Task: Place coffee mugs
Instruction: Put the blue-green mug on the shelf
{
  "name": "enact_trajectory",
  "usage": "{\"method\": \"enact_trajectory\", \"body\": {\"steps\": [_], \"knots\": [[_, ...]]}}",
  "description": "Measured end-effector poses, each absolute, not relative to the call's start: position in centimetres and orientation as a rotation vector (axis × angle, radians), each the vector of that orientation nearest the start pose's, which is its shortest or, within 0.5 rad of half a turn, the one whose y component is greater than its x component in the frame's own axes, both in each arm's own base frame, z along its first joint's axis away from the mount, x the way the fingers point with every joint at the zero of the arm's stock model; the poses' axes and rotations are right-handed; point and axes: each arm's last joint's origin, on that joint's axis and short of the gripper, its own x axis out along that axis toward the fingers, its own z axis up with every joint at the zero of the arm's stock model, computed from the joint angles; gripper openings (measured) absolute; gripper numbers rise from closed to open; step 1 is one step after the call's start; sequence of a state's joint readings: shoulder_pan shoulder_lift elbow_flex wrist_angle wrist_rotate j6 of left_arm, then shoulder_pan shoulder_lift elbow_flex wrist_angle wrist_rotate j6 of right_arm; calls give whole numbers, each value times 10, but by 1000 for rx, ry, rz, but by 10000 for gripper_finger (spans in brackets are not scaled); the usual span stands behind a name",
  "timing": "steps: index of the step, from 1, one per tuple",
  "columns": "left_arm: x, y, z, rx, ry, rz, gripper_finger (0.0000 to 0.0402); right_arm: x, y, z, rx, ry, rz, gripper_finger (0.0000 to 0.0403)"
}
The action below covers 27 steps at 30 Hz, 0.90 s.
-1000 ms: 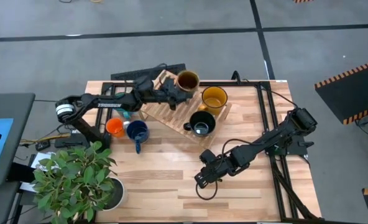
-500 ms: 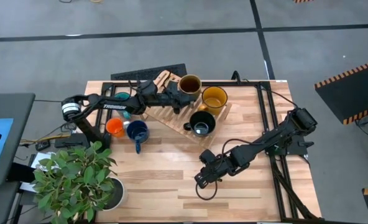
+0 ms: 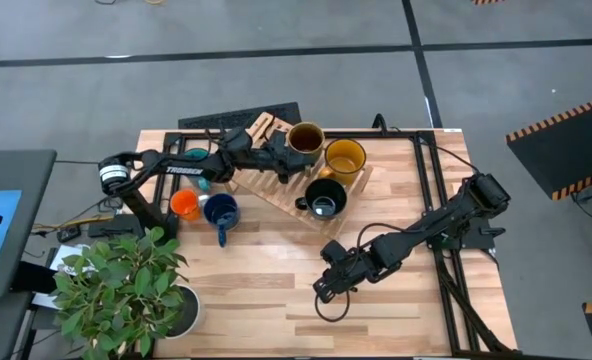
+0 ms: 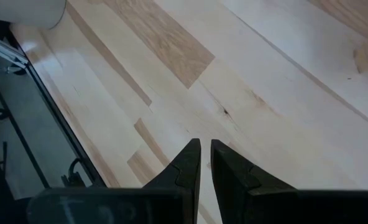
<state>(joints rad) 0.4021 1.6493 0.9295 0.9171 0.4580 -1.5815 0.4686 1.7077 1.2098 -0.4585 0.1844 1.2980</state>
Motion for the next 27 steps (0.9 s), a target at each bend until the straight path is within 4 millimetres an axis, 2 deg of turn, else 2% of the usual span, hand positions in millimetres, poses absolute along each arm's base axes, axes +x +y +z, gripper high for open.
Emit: {"method": "enact_trajectory", "body": {"steps": [8, 17, 27], "knots": [[331, 128, 270, -1519, -52, -238, 84, 320, 154, 222, 896, 909, -358, 63], [333, 131, 261, -1516, -40, -111, 84, 322, 150, 222, 902, 903, -367, 63], [333, 131, 260, -1570, -20, -110, 84, 323, 149, 222, 903, 902, -369, 63]]}}
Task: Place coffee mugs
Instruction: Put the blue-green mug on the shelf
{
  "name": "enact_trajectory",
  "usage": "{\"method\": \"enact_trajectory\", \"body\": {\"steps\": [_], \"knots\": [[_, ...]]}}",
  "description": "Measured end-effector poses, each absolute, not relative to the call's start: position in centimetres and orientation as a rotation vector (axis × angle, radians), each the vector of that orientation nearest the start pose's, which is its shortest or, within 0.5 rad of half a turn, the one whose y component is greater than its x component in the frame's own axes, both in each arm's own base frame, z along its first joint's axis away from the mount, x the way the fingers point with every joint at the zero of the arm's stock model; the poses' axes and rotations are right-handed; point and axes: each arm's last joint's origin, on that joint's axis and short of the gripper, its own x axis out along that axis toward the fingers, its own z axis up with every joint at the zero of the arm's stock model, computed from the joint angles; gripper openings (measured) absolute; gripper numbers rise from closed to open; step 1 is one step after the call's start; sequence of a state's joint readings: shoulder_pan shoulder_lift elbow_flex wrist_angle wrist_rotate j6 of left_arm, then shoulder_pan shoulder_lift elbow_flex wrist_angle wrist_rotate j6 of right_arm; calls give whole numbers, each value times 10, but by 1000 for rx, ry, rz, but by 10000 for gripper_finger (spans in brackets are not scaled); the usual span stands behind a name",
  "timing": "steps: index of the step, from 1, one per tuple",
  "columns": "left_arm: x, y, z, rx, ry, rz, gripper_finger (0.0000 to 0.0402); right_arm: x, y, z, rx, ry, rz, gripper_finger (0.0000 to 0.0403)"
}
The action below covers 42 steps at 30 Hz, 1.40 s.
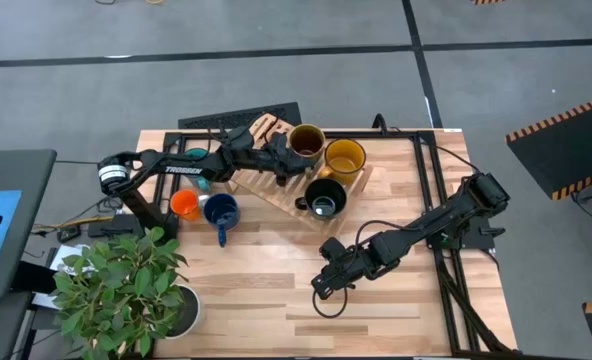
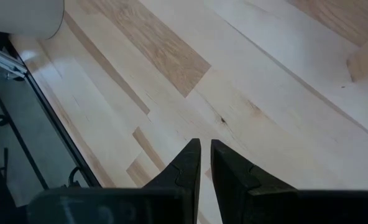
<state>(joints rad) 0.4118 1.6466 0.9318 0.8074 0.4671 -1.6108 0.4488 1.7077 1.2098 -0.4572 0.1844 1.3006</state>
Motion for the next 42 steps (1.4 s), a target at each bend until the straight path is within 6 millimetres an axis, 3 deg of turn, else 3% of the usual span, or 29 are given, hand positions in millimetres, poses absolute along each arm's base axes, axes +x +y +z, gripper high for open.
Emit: {"method": "enact_trajectory", "body": {"steps": [25, 29, 36, 42], "knots": [[333, 132, 262, -1496, -86, -99, 103, 323, 150, 222, 904, 900, -368, 63], [332, 132, 266, -1479, -114, -120, 130, 323, 150, 222, 904, 900, -368, 63], [332, 131, 263, -1515, -51, -140, 213, 323, 149, 222, 904, 900, -368, 63], [333, 131, 262, -1500, -53, -125, 231, 325, 146, 222, 910, 895, -378, 63]]}}
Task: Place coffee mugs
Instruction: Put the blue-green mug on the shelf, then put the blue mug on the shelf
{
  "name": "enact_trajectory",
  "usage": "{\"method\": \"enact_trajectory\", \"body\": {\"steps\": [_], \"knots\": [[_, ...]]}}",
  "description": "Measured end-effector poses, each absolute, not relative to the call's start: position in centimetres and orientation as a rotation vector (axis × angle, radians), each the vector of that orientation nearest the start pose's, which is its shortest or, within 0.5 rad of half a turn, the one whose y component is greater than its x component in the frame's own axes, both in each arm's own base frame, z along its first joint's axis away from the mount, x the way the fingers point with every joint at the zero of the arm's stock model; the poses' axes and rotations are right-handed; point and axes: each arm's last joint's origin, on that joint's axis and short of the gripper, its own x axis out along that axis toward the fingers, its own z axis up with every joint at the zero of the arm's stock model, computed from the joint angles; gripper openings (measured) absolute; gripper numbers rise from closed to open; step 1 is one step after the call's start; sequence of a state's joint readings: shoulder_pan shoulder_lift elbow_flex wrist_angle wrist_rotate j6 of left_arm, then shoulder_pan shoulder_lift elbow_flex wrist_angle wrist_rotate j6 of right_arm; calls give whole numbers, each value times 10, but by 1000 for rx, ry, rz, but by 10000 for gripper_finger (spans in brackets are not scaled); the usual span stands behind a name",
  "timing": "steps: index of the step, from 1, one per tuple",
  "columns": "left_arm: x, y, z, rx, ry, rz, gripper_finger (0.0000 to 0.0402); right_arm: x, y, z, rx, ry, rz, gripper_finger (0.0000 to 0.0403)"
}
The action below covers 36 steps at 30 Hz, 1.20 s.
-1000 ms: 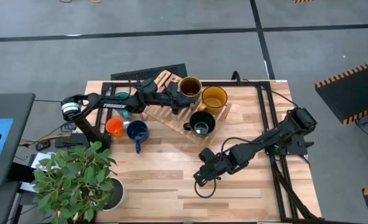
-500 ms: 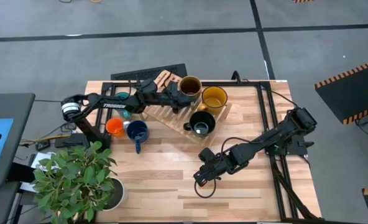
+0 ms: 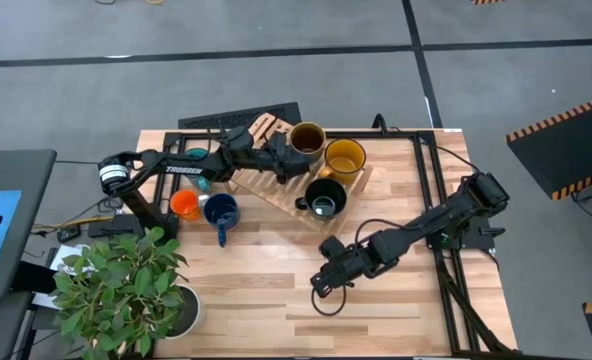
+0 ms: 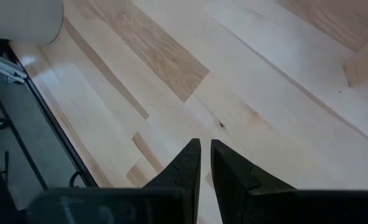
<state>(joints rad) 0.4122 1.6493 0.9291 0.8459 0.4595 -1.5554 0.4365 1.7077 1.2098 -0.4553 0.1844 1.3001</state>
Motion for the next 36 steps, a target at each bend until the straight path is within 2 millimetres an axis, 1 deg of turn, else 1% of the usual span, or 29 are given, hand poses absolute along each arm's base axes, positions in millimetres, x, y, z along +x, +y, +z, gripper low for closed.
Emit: {"method": "enact_trajectory", "body": {"steps": [7, 11, 14, 22, 27, 30, 33, 36], "knots": [[331, 130, 268, -1487, -77, -160, 232, 326, 143, 222, 913, 892, -384, 63], [324, 133, 277, -1454, -88, -136, 232, 326, 143, 222, 913, 892, -384, 63], [318, 133, 279, -1441, -47, -101, 232, 326, 143, 222, 911, 892, -383, 63], [301, 125, 291, -1370, 52, -17, 232, 326, 143, 222, 899, 894, -377, 63], [282, 117, 304, -1297, 88, 66, 232, 326, 143, 222, 898, 894, -376, 63], [265, 110, 316, -1241, 95, 120, 232, 326, 143, 222, 896, 894, -376, 63], [247, 97, 330, -1144, 104, 142, 232, 326, 143, 222, 896, 894, -375, 63], [226, 80, 342, -996, 134, 132, 232, 326, 143, 222, 896, 894, -375, 63]]}}
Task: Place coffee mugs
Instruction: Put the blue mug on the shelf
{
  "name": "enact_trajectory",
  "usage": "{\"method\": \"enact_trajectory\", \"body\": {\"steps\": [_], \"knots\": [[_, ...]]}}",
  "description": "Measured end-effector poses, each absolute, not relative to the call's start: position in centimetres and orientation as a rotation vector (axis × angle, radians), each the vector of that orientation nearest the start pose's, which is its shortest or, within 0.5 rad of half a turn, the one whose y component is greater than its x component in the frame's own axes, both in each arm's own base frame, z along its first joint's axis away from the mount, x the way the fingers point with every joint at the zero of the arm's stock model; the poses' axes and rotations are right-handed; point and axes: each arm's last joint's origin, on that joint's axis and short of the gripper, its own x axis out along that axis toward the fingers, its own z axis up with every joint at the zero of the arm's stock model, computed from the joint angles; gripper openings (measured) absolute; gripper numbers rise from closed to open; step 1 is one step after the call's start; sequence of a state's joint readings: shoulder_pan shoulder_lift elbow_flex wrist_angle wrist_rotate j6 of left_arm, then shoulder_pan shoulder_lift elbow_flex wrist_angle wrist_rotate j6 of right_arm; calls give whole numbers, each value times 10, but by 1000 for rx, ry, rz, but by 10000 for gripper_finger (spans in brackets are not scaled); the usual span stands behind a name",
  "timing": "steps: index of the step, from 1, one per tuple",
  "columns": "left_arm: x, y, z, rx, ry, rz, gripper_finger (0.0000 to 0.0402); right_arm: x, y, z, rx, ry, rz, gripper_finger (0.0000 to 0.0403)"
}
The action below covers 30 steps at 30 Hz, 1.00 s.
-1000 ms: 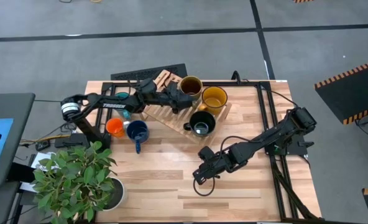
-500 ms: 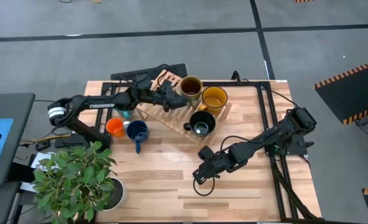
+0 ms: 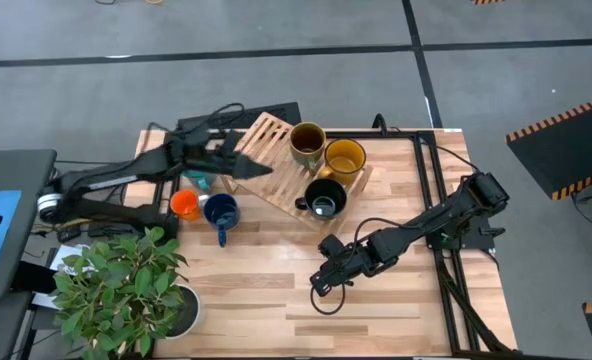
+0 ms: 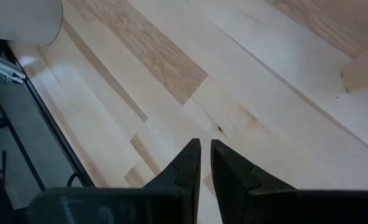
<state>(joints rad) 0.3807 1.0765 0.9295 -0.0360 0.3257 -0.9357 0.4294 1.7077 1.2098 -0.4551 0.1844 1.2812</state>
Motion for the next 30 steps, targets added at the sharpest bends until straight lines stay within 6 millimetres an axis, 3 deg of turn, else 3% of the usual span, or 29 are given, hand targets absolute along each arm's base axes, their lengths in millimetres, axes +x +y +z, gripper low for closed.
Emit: {"method": "enact_trajectory", "body": {"steps": [9, 15, 20, 30], "knots": [[163, 36, 350, -709, 300, 196, 232, 326, 143, 222, 890, 895, -372, 63], [141, 23, 340, -676, 452, 249, 232, 326, 143, 222, 874, 896, -365, 63], [144, 20, 323, -631, 620, 353, 232, 326, 143, 222, 863, 897, -361, 63], [184, 18, 275, -629, 1052, 410, 232, 327, 140, 222, 852, 893, -362, 63]]}}
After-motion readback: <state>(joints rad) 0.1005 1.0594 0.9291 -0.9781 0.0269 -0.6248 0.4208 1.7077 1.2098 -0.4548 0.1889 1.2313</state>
